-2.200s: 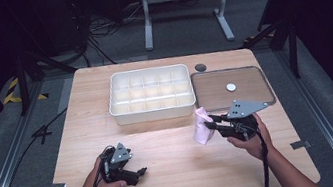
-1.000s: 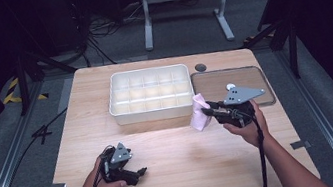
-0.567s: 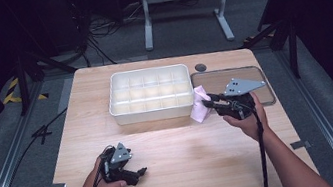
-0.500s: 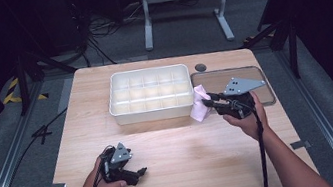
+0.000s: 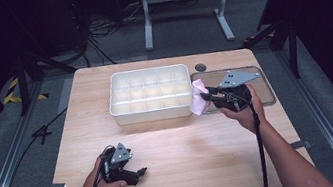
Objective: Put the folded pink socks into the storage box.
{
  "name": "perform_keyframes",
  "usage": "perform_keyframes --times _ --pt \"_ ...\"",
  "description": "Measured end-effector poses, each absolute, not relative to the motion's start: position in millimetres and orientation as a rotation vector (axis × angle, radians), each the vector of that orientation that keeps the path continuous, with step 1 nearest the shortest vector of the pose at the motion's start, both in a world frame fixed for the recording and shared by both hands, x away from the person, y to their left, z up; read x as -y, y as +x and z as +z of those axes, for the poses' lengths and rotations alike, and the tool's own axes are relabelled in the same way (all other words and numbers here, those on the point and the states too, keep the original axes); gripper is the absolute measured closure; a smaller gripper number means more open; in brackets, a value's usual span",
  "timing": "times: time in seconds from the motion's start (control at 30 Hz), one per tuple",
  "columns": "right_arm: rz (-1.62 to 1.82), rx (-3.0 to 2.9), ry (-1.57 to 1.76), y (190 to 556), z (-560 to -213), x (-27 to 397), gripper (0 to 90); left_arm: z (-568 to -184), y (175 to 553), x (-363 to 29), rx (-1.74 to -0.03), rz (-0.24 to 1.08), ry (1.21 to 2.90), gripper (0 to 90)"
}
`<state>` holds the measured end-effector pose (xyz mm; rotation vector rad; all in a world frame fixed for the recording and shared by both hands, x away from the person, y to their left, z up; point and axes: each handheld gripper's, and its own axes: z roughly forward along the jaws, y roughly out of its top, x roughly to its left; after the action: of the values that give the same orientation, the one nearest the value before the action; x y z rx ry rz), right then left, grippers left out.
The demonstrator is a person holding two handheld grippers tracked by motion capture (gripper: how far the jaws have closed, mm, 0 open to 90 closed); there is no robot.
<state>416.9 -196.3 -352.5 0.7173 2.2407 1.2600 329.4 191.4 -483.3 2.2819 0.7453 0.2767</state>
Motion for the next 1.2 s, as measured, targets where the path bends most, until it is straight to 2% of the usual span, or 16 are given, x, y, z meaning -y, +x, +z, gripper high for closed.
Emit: perform_keyframes --times 1.2 --pt "1.064 -2.243 0.684 455.3 -348.0 157.6 74.0 -483.0 328.9 -191.5 -0.749 0.283 2.286 12.4"
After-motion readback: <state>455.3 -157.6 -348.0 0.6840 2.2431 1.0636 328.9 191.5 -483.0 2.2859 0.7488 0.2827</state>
